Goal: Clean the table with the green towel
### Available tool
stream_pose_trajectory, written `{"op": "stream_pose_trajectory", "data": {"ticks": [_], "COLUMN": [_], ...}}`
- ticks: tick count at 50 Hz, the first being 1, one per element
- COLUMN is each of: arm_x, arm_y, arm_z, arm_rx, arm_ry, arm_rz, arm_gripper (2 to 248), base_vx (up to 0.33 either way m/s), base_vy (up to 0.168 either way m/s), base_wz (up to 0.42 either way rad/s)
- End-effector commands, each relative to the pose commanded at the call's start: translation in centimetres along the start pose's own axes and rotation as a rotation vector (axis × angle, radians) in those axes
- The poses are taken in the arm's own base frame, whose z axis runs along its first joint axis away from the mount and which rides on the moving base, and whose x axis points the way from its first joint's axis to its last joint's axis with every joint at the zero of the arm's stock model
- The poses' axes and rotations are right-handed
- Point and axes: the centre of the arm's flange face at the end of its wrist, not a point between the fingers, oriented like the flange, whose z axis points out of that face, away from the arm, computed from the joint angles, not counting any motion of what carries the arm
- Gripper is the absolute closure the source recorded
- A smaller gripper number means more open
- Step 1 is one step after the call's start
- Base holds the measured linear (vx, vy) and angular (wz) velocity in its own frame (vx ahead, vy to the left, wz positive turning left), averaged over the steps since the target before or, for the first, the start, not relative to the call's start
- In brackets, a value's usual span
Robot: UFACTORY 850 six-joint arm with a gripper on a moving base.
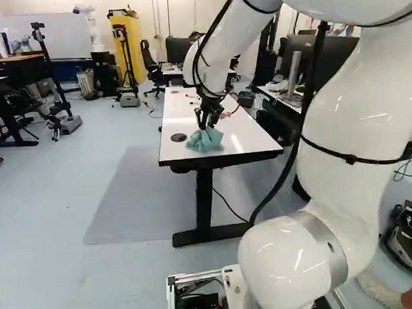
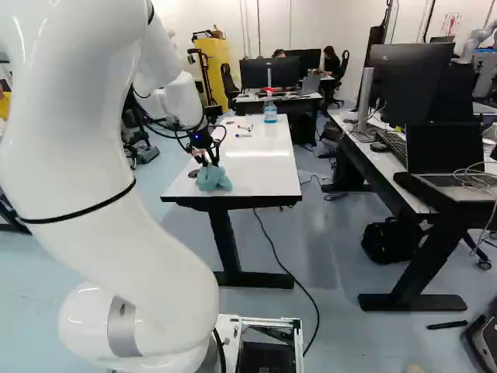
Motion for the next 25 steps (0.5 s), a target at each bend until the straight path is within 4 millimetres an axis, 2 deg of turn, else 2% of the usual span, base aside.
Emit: {"op": "stream_pose_trajectory", "data": {"ticks": [11,25], "arm_x": [0.6,3.6], "arm_y": [0.1,-0.2], "arm_z": [0.2,0.9], "arm_rx": [-0.001,0.002], "arm_ry": [0.015,0.123], "arm_rz": [0.001,-0.005], "arm_gripper": [204,204], "base_vx": [0.000,0.000], "base_vy": [0.000,0.000], "base_wz": [0.000,0.000]}}
